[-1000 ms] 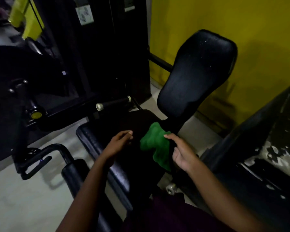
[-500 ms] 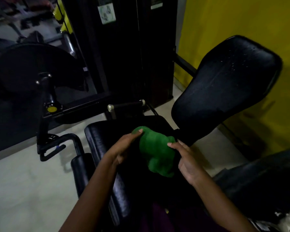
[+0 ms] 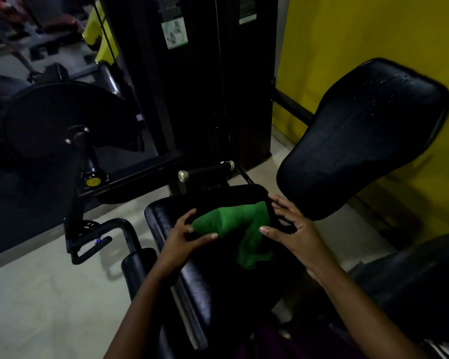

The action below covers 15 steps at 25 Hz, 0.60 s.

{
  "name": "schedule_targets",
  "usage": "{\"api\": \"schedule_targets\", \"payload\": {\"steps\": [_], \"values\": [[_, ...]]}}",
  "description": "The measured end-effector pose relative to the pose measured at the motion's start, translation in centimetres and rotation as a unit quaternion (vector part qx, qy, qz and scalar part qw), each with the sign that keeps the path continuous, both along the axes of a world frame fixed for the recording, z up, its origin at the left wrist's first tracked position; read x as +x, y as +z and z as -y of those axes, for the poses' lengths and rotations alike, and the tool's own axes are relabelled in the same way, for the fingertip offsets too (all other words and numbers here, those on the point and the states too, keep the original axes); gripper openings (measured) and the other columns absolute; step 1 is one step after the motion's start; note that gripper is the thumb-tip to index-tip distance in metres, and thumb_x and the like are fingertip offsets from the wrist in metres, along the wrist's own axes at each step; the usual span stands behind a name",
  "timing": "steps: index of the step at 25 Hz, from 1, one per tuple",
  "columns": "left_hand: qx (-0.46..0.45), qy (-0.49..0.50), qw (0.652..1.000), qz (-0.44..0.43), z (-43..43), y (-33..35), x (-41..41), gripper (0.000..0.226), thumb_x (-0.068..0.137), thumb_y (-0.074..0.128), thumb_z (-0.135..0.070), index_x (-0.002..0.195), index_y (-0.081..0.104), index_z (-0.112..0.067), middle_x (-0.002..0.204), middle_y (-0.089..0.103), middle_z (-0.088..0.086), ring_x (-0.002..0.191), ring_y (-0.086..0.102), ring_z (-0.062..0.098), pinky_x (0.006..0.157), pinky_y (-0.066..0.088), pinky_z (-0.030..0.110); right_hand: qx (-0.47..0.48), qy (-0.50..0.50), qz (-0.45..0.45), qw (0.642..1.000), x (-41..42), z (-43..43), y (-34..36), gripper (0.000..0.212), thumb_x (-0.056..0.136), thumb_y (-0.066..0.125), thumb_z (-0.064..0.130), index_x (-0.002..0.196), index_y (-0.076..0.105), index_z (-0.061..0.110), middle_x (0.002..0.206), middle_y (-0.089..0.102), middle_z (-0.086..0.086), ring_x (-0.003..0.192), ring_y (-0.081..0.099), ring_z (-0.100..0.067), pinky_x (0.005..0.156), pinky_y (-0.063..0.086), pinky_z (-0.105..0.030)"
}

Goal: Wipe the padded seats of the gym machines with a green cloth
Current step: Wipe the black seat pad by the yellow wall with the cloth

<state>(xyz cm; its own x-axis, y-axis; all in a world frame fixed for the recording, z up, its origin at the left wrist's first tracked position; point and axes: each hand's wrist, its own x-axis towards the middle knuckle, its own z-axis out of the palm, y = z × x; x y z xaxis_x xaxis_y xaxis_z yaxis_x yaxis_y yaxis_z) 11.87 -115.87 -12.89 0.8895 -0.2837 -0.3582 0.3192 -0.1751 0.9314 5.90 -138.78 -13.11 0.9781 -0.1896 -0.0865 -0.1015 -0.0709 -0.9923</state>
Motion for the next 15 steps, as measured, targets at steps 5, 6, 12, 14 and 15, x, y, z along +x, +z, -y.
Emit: {"api": "schedule_targets", "payload": {"steps": [5,6,12,14,15], "values": [[-0.185,0.035,0.982,0.029,-1.4,1.2,0.5,0.042,0.062,0.079,-0.047,0.092,0.075,-0.018,0.118,0.068,0.002,0.103,0.066,0.012,0.074,0.053,0.016,0.076,-0.054,-0.016,0.996,0.3,-2.0,1.2,0.061,0.064,0.075,0.025,0.12,0.06,0.008,0.12,0.064,-0.01,0.115,0.058,-0.024,0.099,0.047,-0.044],[-0.19,0.041,0.98,0.052,-1.7,1.6,0.7,0.05,0.053,0.083,-0.052,0.091,0.075,-0.021,0.104,0.073,-0.002,0.094,0.069,0.01,0.071,0.054,0.017,0.09,-0.038,-0.017,0.995,0.5,-2.5,1.4,0.067,0.066,0.074,0.021,0.128,0.054,0.008,0.126,0.06,-0.009,0.118,0.056,-0.021,0.101,0.046,-0.041],[-0.125,-0.003,0.987,0.103,-1.8,2.1,0.8,0.047,0.07,0.067,-0.024,0.112,0.052,-0.037,0.111,0.066,-0.008,0.1,0.066,0.006,0.078,0.056,0.023,0.127,0.009,-0.004,0.992,0.6,-4.9,1.5,0.074,0.068,0.079,0.016,0.132,0.043,0.027,0.126,0.058,0.009,0.116,0.055,-0.003,0.095,0.048,-0.024],[-0.177,0.005,0.984,0.034,-1.5,1.6,0.9,0.041,0.078,0.061,-0.024,0.117,0.051,-0.034,0.116,0.065,-0.001,0.103,0.066,0.015,0.083,0.057,0.032,0.243,-0.023,-0.021,0.97,0.6,-5.4,0.7,0.085,0.048,0.091,0.032,0.12,0.047,0.028,0.115,0.065,0.002,0.106,0.062,-0.011,0.086,0.053,-0.028],[-0.202,0.003,0.979,-0.012,-1.4,1.4,0.9,0.044,0.08,0.06,-0.021,0.121,0.049,-0.031,0.118,0.064,0.002,0.104,0.066,0.019,0.084,0.057,0.036,0.293,-0.03,-0.046,0.954,0.4,-5.5,0.1,0.092,0.041,0.092,0.04,0.121,0.047,0.026,0.115,0.066,-0.001,0.106,0.062,-0.014,0.085,0.053,-0.031]]}}
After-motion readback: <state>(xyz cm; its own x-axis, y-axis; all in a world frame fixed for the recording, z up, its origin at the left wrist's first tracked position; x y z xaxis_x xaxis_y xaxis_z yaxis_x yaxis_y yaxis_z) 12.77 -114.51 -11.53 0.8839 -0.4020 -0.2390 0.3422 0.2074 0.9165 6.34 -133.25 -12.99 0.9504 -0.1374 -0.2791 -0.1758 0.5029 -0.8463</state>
